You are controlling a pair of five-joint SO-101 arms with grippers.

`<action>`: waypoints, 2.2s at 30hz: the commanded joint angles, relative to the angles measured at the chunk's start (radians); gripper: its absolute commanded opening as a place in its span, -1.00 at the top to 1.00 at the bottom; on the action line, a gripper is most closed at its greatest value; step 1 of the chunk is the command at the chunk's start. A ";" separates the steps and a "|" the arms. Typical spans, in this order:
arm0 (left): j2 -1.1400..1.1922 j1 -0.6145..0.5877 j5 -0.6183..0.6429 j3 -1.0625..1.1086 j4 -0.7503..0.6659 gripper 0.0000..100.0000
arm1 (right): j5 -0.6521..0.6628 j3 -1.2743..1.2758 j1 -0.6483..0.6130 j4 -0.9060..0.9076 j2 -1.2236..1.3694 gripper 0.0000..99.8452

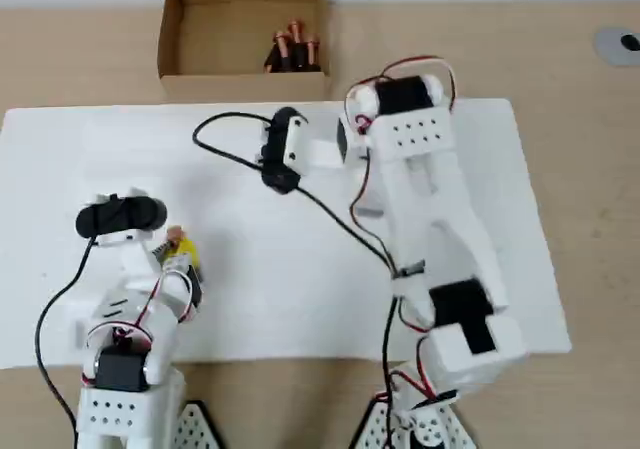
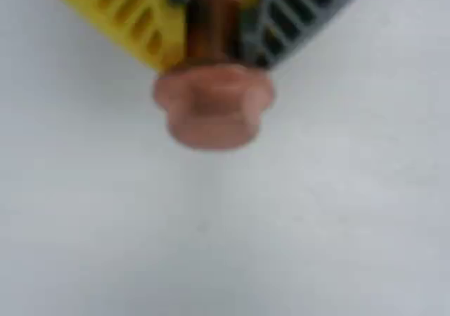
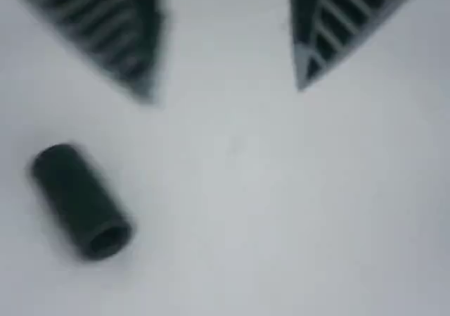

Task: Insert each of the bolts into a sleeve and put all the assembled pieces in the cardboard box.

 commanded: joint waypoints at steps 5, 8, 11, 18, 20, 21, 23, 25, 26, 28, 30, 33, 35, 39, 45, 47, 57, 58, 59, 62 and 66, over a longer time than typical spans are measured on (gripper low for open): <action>-0.007 -0.011 -0.002 0.005 -0.015 0.99 | 0.054 -0.213 0.042 0.000 0.268 0.41; -0.007 -0.009 -0.002 0.005 -0.014 0.99 | 0.055 -0.265 0.061 0.002 0.378 0.41; -0.007 -0.009 -0.002 0.005 -0.014 0.99 | 0.068 -0.323 0.088 0.003 0.456 0.41; -0.007 -0.011 -0.002 0.005 -0.014 0.99 | 0.109 -0.446 0.136 0.023 0.532 0.41; -0.007 -0.011 -0.002 0.005 -0.014 0.99 | 0.123 -0.453 0.140 0.023 0.545 0.41; -0.007 -0.011 -0.002 0.005 -0.014 0.99 | 0.130 -0.456 0.143 0.023 0.553 0.41; -0.007 -0.011 -0.002 0.005 -0.014 0.99 | 0.140 -0.456 0.145 0.023 0.570 0.41; -0.007 -0.011 -0.002 0.005 -0.014 0.99 | 0.140 -0.456 0.143 0.020 0.584 0.41; -0.007 -0.011 -0.002 0.005 -0.014 0.99 | 0.141 -0.456 0.142 0.018 0.591 0.41; -0.007 -0.011 -0.002 0.005 -0.014 0.99 | 0.149 -0.456 0.140 0.017 0.605 0.41; -0.007 -0.011 -0.002 0.005 -0.014 0.99 | 0.152 -0.456 0.140 0.014 0.622 0.41; -0.007 -0.011 -0.002 0.005 -0.014 0.99 | 0.152 -0.460 0.140 0.014 0.648 0.41; -0.007 -0.011 -0.002 0.005 -0.014 0.99 | 0.152 -0.484 0.142 0.012 0.670 0.43; -0.007 -0.011 -0.002 0.005 -0.014 0.99 | 0.150 -0.553 0.140 0.020 0.720 0.59; -0.007 -0.011 -0.002 0.005 -0.014 0.99 | 0.140 -0.602 0.128 0.023 0.756 0.86; -0.007 -0.011 -0.002 0.005 -0.014 0.99 | 0.120 -0.605 0.124 0.021 0.756 0.94; -0.007 -0.011 -0.002 0.005 -0.014 0.99 | 0.009 -0.727 0.119 0.035 0.727 0.98; -0.007 -0.011 -0.002 0.005 -0.014 0.99 | -0.023 -0.757 0.117 0.035 0.705 0.98; -0.007 -0.011 -0.002 0.005 -0.014 0.99 | -0.064 -0.789 0.116 0.035 0.679 0.98; -0.007 0.003 -0.002 0.005 -0.009 0.99 | -0.210 -0.877 0.094 0.035 0.567 0.98; -0.005 0.052 -0.015 -0.009 -0.015 0.99 | -0.466 -0.880 0.038 0.037 0.331 0.98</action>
